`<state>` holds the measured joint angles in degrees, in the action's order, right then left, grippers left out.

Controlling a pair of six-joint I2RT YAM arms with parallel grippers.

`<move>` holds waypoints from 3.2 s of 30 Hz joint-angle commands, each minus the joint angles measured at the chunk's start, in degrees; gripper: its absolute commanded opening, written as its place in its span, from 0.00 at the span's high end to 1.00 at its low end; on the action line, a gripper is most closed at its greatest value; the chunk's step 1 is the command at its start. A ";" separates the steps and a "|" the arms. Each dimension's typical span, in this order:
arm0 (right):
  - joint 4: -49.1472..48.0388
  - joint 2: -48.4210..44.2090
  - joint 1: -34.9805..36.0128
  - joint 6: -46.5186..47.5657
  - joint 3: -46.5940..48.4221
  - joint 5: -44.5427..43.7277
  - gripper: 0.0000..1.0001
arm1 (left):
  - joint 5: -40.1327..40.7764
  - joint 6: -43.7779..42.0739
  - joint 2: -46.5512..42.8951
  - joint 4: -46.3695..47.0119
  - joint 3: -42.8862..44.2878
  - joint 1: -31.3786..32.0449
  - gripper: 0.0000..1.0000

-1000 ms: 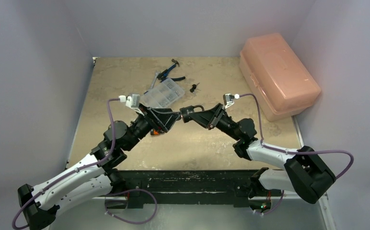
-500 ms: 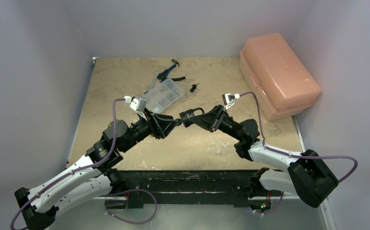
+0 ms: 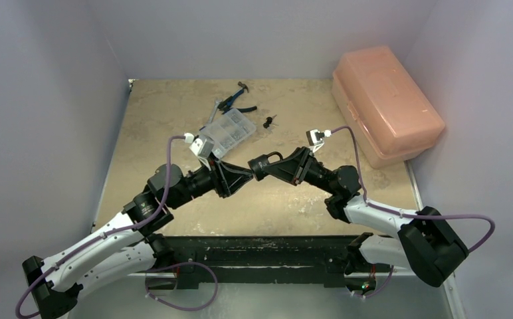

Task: Unlock with the key

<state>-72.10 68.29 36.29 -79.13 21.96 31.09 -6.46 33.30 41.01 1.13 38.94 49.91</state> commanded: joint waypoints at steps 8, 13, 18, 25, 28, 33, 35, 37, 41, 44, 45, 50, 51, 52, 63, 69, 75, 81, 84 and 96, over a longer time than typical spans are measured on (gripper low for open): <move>-11.45 2.35 -0.26 -3.50 3.16 2.41 1.00 | 0.25 -3.52 1.34 -0.37 3.26 -0.08 0.90; -12.38 3.51 -0.31 -4.29 3.18 2.92 1.00 | 1.75 -4.28 2.59 -0.55 3.22 -0.08 1.00; -10.77 3.51 -0.30 -3.65 3.18 2.92 1.00 | 3.02 -6.09 3.10 -0.99 3.05 -0.07 1.00; -6.78 3.34 -0.30 -2.66 3.86 2.75 1.00 | 6.27 -9.23 1.47 -4.11 1.67 -0.08 1.00; -5.69 3.33 -0.28 -2.43 4.09 2.66 1.00 | 6.28 -10.46 1.44 -4.71 1.67 -0.08 1.00; -3.76 3.68 -0.28 -1.85 4.72 2.83 1.00 | 8.63 -11.23 1.37 -4.90 1.84 -0.08 1.00; -3.38 3.65 -0.27 -1.54 4.76 2.83 1.00 | 8.66 -11.35 1.27 -4.90 1.85 -0.02 1.00; -2.93 3.54 -0.28 -1.06 4.85 2.91 1.00 | 8.57 -11.48 1.10 -4.96 1.84 -0.04 1.00; -0.62 2.64 -0.26 0.72 5.06 2.92 1.00 | 7.59 -11.67 0.77 -6.30 2.63 -0.05 0.89; 1.77 1.35 -0.31 2.44 5.39 2.83 1.00 | 7.81 -11.63 -0.06 -9.27 4.19 0.01 0.61; 2.91 0.87 -0.29 3.19 5.60 2.88 1.00 | 7.74 -11.66 -0.59 -10.31 4.58 0.03 0.55; 7.74 -1.78 -0.26 8.51 7.23 3.95 1.00 | 6.80 -11.69 -3.52 -13.01 6.39 -0.07 0.16; 8.82 -2.34 -0.26 10.22 7.69 4.42 1.00 | 5.90 -11.76 -3.71 -13.56 7.13 -0.06 0.15; 9.83 -2.90 -0.26 11.95 8.20 5.10 1.00 | 4.38 -11.92 -3.74 -14.19 7.91 -0.02 0.15; 11.16 -10.35 -0.26 29.10 7.39 11.72 1.00 | -11.84 -18.86 2.77 -23.09 18.54 -0.07 0.25; 11.03 -13.39 -0.33 32.22 6.65 15.20 1.00 | -17.88 -20.49 7.55 -21.64 18.94 -0.08 0.24; 13.75 -14.02 -0.30 33.53 7.13 16.72 1.00 | -22.03 -21.29 11.32 -18.28 19.76 -0.08 0.33; 14.44 -14.28 -0.27 34.31 6.97 16.19 1.00 | -22.86 -21.47 13.58 -16.86 19.87 -0.07 0.47; 14.15 -14.08 -0.30 34.35 6.96 16.41 1.00 | -23.66 -21.69 15.22 -16.80 19.90 -0.08 0.52; 13.90 -13.19 -0.24 34.40 7.23 17.50 1.00 | -23.16 -20.26 17.44 -12.05 18.18 -0.08 0.89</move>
<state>-53.41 55.86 35.66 -44.97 27.66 47.81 -30.39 13.02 58.17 -16.43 56.47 50.00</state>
